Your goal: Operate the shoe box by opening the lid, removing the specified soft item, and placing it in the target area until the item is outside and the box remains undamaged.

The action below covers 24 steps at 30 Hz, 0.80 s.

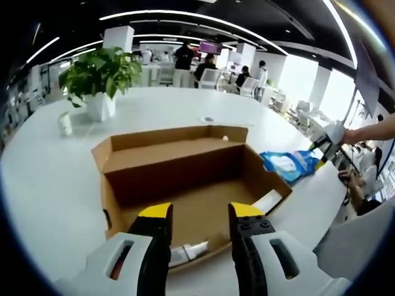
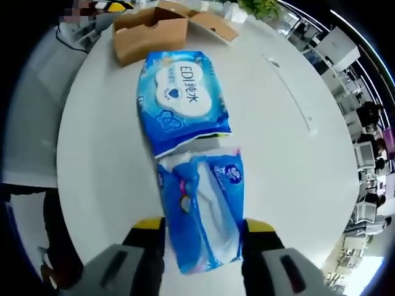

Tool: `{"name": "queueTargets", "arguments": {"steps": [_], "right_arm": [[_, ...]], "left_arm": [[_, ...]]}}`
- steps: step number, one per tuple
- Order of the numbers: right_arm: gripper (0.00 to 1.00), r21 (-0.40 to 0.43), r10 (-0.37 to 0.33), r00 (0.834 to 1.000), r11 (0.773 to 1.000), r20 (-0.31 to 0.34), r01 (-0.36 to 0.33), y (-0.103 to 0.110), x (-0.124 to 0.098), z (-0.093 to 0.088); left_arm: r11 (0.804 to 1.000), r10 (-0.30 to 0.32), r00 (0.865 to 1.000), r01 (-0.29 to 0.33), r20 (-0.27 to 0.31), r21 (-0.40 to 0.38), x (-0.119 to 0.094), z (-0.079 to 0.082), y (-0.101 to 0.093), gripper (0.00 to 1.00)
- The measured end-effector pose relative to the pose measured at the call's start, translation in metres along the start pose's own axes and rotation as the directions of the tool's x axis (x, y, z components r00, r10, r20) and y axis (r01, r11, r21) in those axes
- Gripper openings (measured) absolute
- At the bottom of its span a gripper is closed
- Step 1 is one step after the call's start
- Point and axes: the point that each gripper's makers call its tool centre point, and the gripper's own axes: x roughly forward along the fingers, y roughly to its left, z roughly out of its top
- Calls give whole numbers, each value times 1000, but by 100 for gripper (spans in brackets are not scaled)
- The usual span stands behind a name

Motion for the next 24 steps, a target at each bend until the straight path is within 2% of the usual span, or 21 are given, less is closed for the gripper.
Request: {"name": "queueTargets", "arguments": {"steps": [4, 10, 16, 20, 24], "right_arm": [[48, 30, -9, 1000, 1000, 11, 8, 1, -7, -2], [50, 124, -22, 999, 992, 37, 17, 2, -17, -3], [50, 208, -60, 994, 977, 92, 40, -1, -28, 4], [52, 303, -71, 988, 952, 135, 27, 3, -35, 12], [53, 397, -112, 972, 918, 205, 22, 3, -44, 24]], "left_arm": [[1000, -6, 1000, 6, 8, -2, 0, 2, -1, 36], [1000, -8, 1000, 8, 20, 0, -2, 6, -2, 36], [1000, -22, 999, 22, 29, 11, -3, 9, -8, 36], [1000, -29, 999, 29, 34, 10, -3, 10, -9, 36], [999, -37, 999, 37, 36, 12, -3, 11, -12, 36]]}}
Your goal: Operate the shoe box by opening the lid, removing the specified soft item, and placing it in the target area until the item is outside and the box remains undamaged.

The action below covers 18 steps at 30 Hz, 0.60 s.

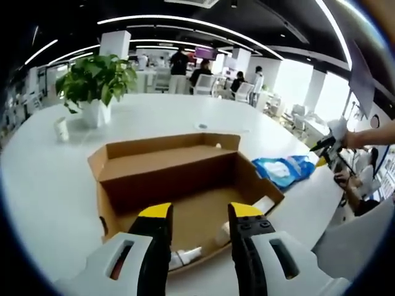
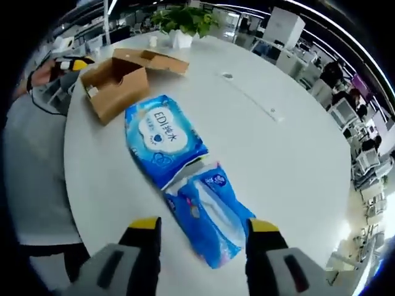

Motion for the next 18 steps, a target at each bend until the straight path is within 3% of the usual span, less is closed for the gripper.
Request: {"name": "queueTargets", "arguments": {"steps": [7, 14, 18], "right_arm": [[53, 126, 4, 990, 992, 138, -22, 12, -9, 24], [53, 166, -7, 976, 986, 219, -30, 23, -19, 45], [55, 191, -10, 951, 980, 310, -52, 36, -26, 65]], "left_arm": [[1000, -10, 1000, 10, 3, -12, 0, 1, -2, 36], [1000, -15, 1000, 16, 15, -25, -1, 4, -3, 35], [999, -26, 999, 27, 21, -45, -2, 5, -4, 36]]}}
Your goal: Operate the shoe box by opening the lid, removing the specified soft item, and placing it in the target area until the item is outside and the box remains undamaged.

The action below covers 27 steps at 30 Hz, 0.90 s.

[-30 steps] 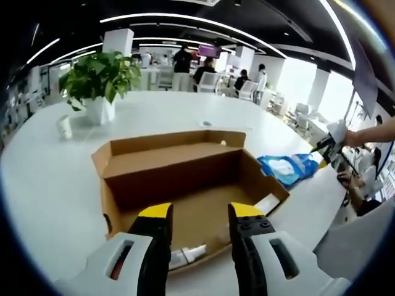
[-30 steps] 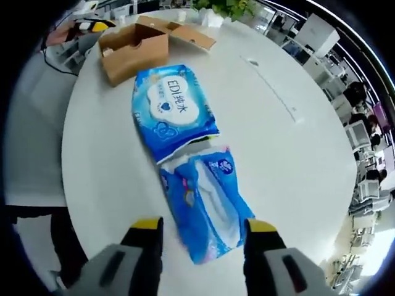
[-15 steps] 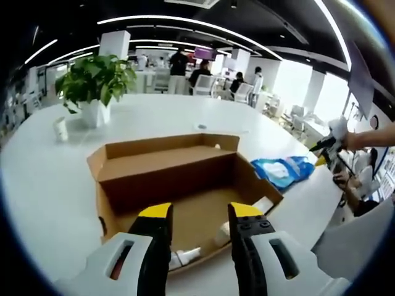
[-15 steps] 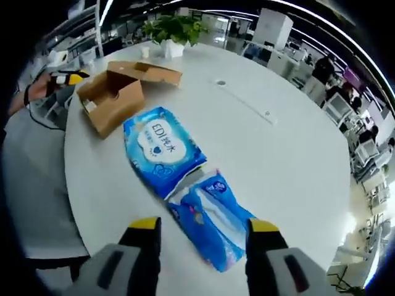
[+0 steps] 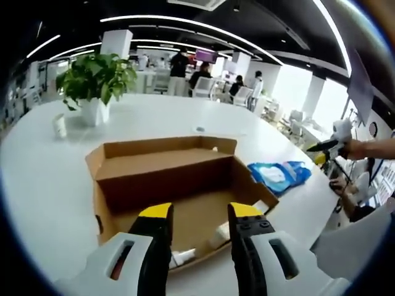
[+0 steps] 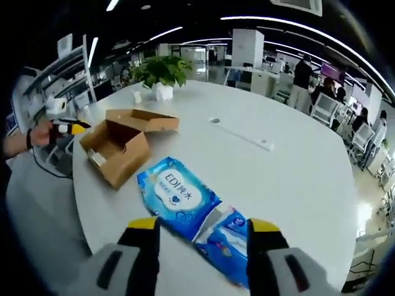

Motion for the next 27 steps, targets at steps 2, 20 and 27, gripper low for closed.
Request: {"name": "queueTargets", "arguments": {"steps": [2, 20, 27], "right_arm": [[56, 11, 10, 1000, 1000, 13, -11, 6, -1, 2], [62, 85, 57, 985, 994, 165, -71, 56, 1, 28], [66, 83, 73, 977, 992, 198, -91, 71, 1, 38]], "left_arm": [[1000, 4, 1000, -4, 5, -1, -1, 1, 1, 36], [1000, -25, 1000, 25, 19, -5, 3, 4, -5, 36], [999, -35, 999, 35, 25, -4, 4, 6, -5, 36]]}}
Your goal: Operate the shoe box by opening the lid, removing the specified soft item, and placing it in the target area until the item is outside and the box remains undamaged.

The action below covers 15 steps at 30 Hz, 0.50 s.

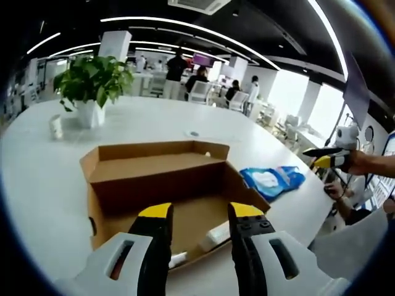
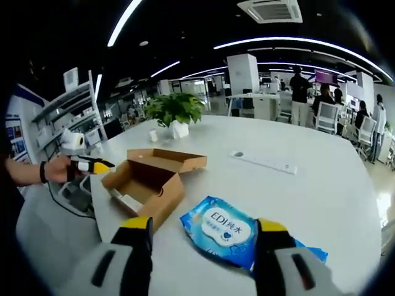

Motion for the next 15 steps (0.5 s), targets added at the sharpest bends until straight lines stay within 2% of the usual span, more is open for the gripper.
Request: {"name": "queueTargets", "arguments": {"steps": [4, 9, 15], "right_arm": [[67, 16, -5, 1000, 1000, 17, 5, 3, 3, -2], [70, 31, 32, 999, 999, 39, -34, 32, 7, -4], [71, 25, 60, 998, 998, 37, -61, 47, 14, -6]], "left_arm": [[1000, -3, 1000, 3, 8, -4, 1, 2, 0, 36], [1000, -12, 1000, 12, 9, -3, 2, 3, -2, 36], [1000, -17, 1000, 17, 9, -1, 1, 2, -6, 36]]}}
